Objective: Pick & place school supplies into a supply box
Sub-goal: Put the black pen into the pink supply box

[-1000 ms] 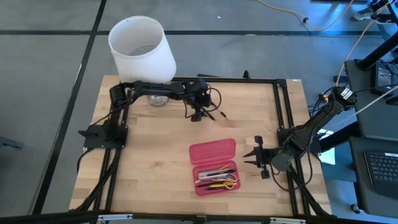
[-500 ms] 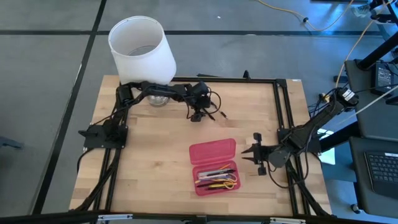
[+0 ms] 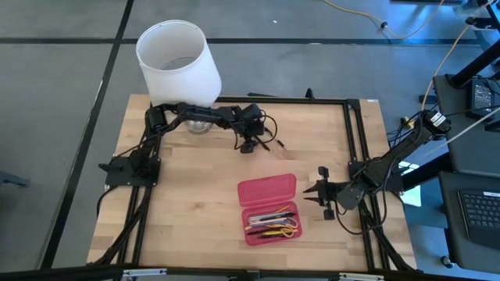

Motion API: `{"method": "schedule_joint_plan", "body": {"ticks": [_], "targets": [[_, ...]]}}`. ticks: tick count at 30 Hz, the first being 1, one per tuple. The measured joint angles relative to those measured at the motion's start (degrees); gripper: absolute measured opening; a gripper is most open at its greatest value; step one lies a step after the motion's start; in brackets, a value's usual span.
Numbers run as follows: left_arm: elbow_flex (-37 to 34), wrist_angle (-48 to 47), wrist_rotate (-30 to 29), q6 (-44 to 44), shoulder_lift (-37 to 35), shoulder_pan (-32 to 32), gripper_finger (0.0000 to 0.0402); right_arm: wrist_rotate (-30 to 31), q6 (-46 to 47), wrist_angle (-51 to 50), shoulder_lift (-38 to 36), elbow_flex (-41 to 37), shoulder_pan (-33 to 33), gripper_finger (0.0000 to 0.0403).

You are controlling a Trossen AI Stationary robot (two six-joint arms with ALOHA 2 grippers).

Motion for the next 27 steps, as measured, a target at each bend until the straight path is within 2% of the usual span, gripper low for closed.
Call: {"method": "schedule_joint_plan", "body": {"ticks": [8, 27], "targets": [[-0.04, -0.41, -1.30, -1.94, -0.02, -0.78, 0.0256, -1.67, 1.32, 0.00, 0.00, 0.00, -0.02, 0.0104], [-0.11, -1.66, -3.15, -18.91, -0.02, -2.54, 0.0258, -1.67, 2.97, -0.52, 0.00, 0.00, -0.02, 0.0104]]}}
